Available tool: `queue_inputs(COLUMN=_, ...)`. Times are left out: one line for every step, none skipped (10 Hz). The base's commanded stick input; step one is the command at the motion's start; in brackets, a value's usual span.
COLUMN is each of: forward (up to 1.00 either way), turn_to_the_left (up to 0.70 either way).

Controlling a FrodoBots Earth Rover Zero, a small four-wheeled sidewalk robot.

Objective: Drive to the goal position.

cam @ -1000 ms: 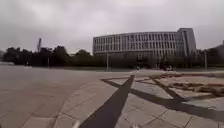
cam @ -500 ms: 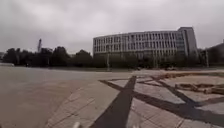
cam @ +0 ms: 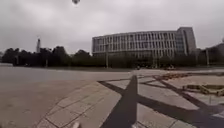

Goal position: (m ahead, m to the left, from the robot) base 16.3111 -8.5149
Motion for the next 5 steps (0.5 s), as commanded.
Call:
queue_inputs(forward=0.70, turn_to_the_left=0.00)
queue_inputs(forward=0.70, turn_to_the_left=0.00)
queue_inputs(forward=0.70, turn_to_the_left=0.00)
queue_inputs(forward=0.70, turn_to_the_left=0.00)
queue_inputs(forward=0.70, turn_to_the_left=0.00)
